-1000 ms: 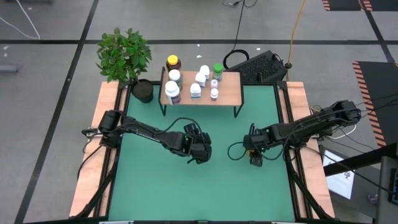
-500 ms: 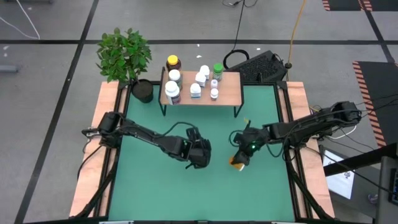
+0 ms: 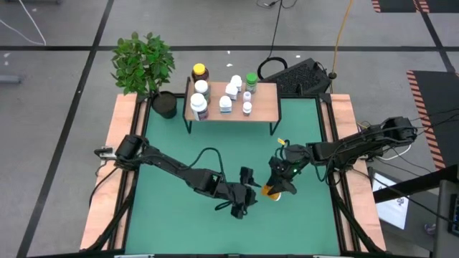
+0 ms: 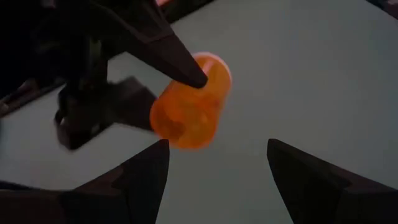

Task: Pick and place medicine bottles onto shelf by color
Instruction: Put the orange capsule bottle on the shelf

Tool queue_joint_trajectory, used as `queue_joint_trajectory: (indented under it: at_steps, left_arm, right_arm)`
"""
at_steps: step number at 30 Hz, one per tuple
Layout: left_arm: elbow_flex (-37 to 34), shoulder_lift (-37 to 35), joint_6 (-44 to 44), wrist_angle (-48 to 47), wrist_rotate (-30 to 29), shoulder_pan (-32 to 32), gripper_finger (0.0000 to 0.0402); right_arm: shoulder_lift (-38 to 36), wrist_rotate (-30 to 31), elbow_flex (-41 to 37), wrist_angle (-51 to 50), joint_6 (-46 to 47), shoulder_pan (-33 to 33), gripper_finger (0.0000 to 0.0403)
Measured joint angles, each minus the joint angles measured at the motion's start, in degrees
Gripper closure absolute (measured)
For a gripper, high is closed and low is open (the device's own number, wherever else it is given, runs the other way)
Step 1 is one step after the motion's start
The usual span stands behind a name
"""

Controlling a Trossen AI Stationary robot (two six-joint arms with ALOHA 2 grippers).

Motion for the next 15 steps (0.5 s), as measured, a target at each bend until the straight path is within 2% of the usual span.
queue_joint_trajectory:
  at_steps: [8, 15]
  left_arm:
    - [0.00, 1.76, -0.66, 4.17, -0.72, 2.03, 0.0093]
    - [0.00, 1.89, 0.80, 5.04, 7.43, 2.15, 0.0071]
  right_arm:
    - [1.87, -1.42, 0.02, 1.65, -10.77, 0.00, 0.0219]
    - [6.28, -1.44, 1.01, 4.34, -12.98, -0.07, 0.0218]
